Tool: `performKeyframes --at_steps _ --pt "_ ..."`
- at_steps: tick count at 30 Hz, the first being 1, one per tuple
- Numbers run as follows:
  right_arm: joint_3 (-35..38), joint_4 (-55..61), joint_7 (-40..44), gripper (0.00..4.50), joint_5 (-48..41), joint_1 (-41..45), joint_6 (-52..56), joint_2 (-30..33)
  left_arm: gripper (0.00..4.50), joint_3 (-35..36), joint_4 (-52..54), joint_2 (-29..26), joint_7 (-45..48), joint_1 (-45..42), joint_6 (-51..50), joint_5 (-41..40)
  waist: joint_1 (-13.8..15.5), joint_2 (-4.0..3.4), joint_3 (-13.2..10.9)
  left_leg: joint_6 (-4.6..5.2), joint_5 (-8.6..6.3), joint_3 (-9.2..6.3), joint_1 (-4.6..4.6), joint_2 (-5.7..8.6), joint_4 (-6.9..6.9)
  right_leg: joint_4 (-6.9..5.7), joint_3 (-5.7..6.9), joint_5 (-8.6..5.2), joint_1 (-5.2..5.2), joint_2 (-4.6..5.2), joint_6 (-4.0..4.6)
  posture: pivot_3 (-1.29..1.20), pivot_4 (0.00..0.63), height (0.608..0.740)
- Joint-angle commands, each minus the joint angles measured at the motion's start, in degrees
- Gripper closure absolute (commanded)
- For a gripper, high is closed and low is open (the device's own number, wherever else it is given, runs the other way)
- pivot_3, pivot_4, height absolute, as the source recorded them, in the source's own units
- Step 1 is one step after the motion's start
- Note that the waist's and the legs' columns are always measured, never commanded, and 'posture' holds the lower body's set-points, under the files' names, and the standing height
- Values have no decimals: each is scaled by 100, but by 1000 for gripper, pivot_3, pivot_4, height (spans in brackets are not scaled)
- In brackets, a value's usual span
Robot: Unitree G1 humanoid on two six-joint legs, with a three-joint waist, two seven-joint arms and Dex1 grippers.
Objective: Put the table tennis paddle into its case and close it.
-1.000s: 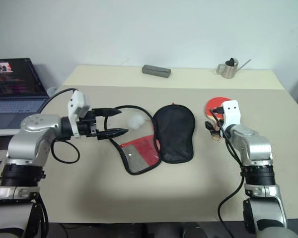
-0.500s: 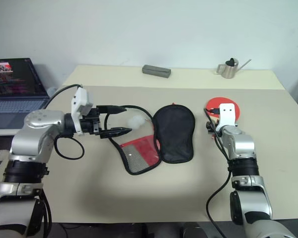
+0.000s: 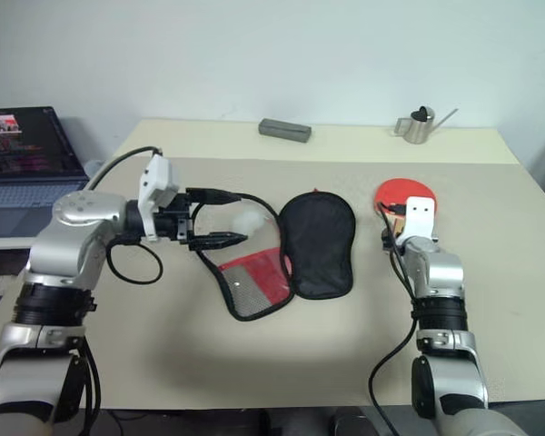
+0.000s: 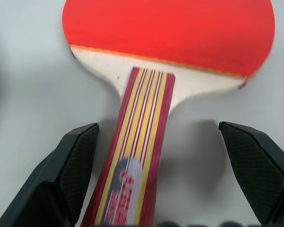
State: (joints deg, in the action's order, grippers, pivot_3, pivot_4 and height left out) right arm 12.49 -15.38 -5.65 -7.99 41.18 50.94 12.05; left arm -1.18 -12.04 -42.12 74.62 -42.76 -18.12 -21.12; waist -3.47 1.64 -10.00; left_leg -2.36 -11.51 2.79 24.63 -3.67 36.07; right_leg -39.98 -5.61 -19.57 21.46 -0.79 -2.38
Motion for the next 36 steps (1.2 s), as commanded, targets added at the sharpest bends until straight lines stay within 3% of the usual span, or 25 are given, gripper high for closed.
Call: performKeyframes --at_steps 1,14,17,23,25,36 --pt "26 139 -38 65 -21 39 0 -95 0 28 12 4 57 -165 114 12 -1 0 0 0 0 0 0 0 0 0 -1 0 0 0 0 0 150 740" --pt "-102 -1816 13 65 250 847 -1265 150 0 -92 -92 150 151 -299 223 112 -117 14 8 9 20 12 -8 5 6 3 -13 31 -7 1 -1 0 150 740" --pt "-78 -1937 -14 690 225 855 -1325 158 0 -76 -90 135 156 -286 234 124 -130 15 10 19 37 13 -9 8 3 9 -16 49 -8 3 -11 0 150 740" --pt "3 -1867 -133 2765 152 820 -1284 117 0 -21 -64 76 135 -221 225 127 -129 21 16 20 39 15 -9 5 0 13 -18 51 -7 4 -12 0 150 740" --pt "39 -1834 -187 3219 125 836 -1267 112 0 -5 -60 59 128 -208 221 125 -127 21 16 20 39 15 -7 5 -6 12 -17 51 -3 7 -11 0 150 740" --pt "220 -1353 -391 3356 2 926 -1192 159 0 86 -41 -11 43 -156 215 98 -117 19 14 19 39 9 7 5 -8 17 -10 49 8 8 -10 0 150 740"
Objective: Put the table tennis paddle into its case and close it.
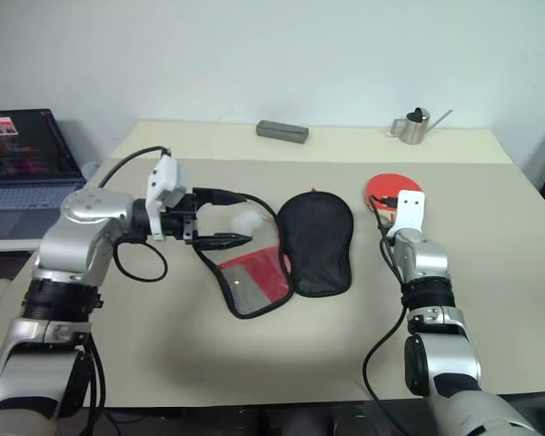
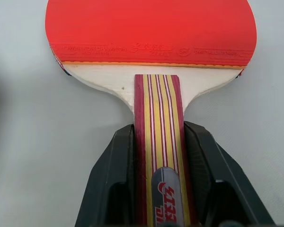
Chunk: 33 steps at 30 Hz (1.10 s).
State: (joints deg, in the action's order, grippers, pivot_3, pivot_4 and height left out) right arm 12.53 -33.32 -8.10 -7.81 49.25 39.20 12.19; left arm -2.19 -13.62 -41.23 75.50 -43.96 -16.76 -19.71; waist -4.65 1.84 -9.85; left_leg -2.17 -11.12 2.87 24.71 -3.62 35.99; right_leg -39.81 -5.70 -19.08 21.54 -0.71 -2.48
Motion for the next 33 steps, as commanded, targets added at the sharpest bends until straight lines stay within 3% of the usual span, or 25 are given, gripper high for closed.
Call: performKeyframes --at_steps 1,10,15,22,33 --pt "211 568 -150 3356 -19 94 16 157 0 214 114 -119 -56 -16 75 -45 0 0 0 0 0 0 6 0 0 -2 0 0 8 0 0 0 150 740" --pt "121 3321 67 3356 -431 -420 1781 -92 0 468 115 -408 -98 261 121 -68 -19 -5 -3 -2 1 5 18 -9 -9 -17 -6 -3 37 -9 6 0 150 740" --pt "143 4839 24 3356 -731 -631 3316 -595 0 647 56 -704 -48 527 266 -59 -25 -5 -3 -5 3 5 18 -12 -10 -21 -7 -4 44 -11 7 0 150 740" --pt "212 5054 -75 3356 -698 -423 3871 -1233 0 765 178 -833 -77 813 245 -135 3 -3 -2 -5 3 9 24 -8 -8 -18 -7 -5 45 1 8 0 150 740" --pt "-383 5249 -176 3356 -679 -784 4115 -2171 0 777 433 -899 -63 863 92 -206 -11 -1 -1 -5 3 9 31 -8 -15 -18 -7 -6 57 -7 10 0 150 740"
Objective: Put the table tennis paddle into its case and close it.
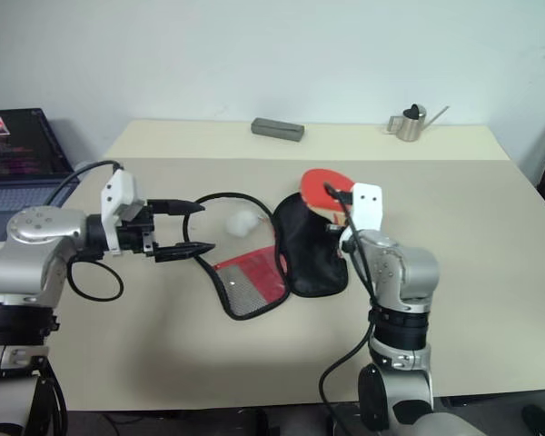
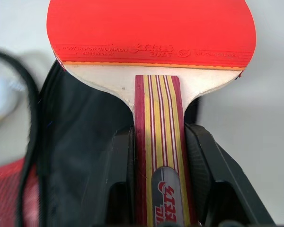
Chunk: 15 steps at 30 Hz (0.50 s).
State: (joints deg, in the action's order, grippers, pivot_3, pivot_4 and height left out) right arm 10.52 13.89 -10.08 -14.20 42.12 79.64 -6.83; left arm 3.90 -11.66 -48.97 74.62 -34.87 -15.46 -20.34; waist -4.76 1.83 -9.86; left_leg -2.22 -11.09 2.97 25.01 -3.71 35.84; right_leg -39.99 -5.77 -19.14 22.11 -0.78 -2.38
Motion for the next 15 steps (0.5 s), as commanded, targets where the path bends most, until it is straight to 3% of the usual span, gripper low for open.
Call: performKeyframes --at_steps 1,15 --pt "-231 575 34 3356 -53 -121 120 -294 0 162 272 -118 28 -42 -57 -150 1 0 0 0 0 0 0 0 1 0 0 0 0 1 0 0 150 740" --pt "-621 556 156 3356 114 -509 -243 -82 0 -71 149 -12 241 -306 -123 -122 -1 1 1 0 0 -2 1 1 2 0 1 0 0 0 0 0 150 740"
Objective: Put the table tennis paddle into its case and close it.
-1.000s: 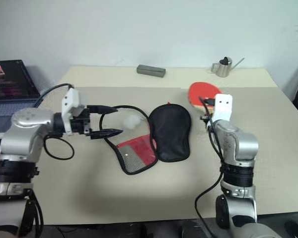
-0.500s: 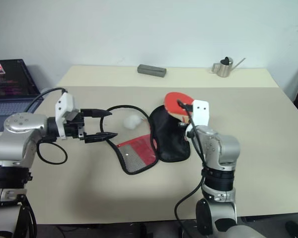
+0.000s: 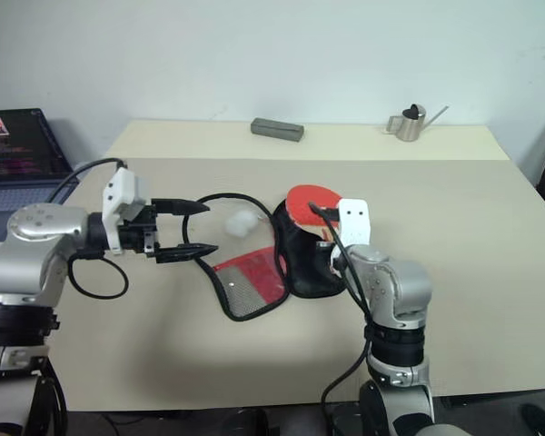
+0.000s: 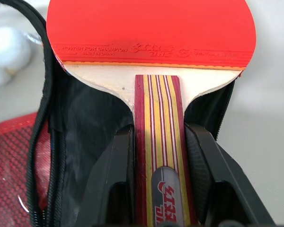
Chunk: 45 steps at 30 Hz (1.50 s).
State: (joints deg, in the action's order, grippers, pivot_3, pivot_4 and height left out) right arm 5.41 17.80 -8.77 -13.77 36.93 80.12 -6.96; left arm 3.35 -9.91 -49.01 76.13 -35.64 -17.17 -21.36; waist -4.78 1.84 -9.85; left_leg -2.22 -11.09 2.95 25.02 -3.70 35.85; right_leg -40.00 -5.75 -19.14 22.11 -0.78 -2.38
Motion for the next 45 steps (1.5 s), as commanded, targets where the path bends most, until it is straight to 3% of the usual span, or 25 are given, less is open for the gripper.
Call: performKeyframes --at_steps 1,16,23,45 --pt "-146 175 9 3356 94 -17 -327 -96 0 -47 -77 1 119 -279 63 -9 1 0 0 0 0 0 0 1 0 0 0 0 0 0 0 0 150 740" --pt "-580 1087 246 3356 61 -5 39 -69 0 -350 -645 239 442 -751 410 187 1 3 2 0 0 -3 2 -1 0 -1 2 0 2 -2 0 0 150 740" --pt "-628 1002 334 3356 122 -306 173 -73 0 -380 -781 325 495 -832 512 244 2 7 4 -1 0 -3 3 0 3 -1 3 0 1 -1 0 0 150 740" --pt "-1202 -77 396 3356 648 -719 -1167 -20 0 -380 -740 385 418 -758 519 232 -4 9 5 -1 1 -5 3 0 7 -3 3 0 0 -2 0 0 150 740"
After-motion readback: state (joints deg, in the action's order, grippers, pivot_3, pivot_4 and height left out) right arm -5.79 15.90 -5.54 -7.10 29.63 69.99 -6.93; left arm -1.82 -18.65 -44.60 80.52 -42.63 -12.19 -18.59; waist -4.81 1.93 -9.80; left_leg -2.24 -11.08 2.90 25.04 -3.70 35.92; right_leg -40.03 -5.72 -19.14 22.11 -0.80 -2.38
